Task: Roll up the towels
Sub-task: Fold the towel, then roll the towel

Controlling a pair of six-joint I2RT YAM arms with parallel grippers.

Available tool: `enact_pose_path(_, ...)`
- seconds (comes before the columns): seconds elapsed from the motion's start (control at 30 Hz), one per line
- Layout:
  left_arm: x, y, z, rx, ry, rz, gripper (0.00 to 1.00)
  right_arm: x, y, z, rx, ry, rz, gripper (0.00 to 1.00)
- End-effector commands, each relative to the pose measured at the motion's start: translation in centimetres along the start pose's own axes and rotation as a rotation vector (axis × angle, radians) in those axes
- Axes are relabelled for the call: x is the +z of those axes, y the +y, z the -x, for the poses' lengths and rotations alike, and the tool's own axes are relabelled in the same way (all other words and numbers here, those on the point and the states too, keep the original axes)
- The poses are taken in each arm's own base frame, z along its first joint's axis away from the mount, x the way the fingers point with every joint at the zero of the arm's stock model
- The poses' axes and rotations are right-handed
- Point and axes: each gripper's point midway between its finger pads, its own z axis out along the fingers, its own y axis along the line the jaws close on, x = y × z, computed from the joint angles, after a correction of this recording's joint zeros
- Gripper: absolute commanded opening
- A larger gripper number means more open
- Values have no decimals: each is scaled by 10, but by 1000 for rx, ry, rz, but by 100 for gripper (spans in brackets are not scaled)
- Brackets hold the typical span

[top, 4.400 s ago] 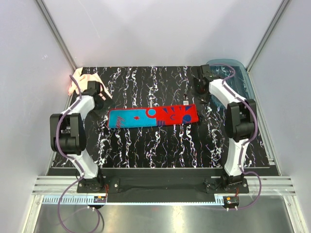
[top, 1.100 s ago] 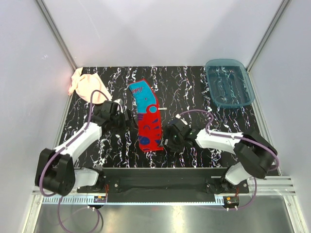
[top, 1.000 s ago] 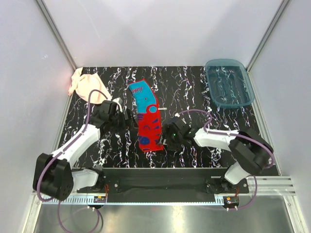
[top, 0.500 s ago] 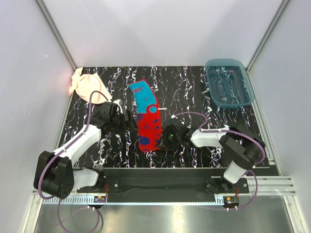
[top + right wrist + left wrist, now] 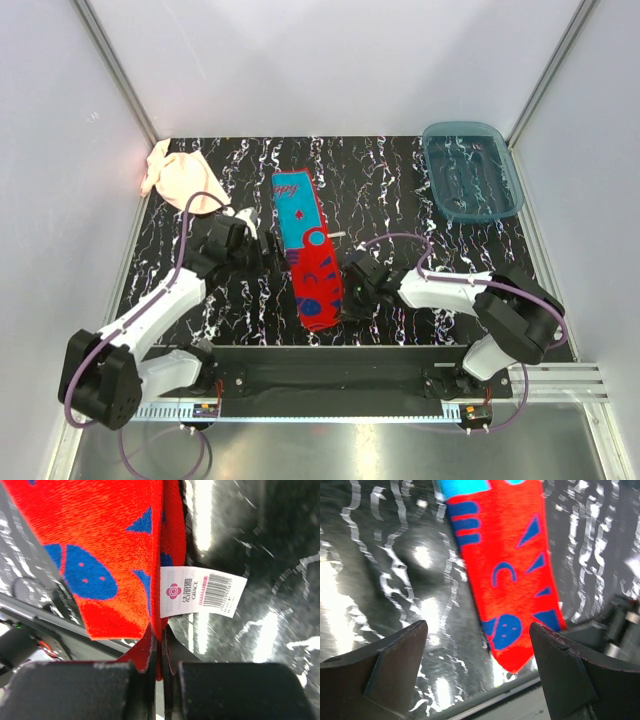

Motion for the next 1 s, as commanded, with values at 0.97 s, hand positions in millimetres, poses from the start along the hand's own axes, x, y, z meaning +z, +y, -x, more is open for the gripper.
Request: enact_pose_path(0.97, -30, -92, -44, 191, -178, -440, 81, 1, 46, 75, -55, 70, -59, 5)
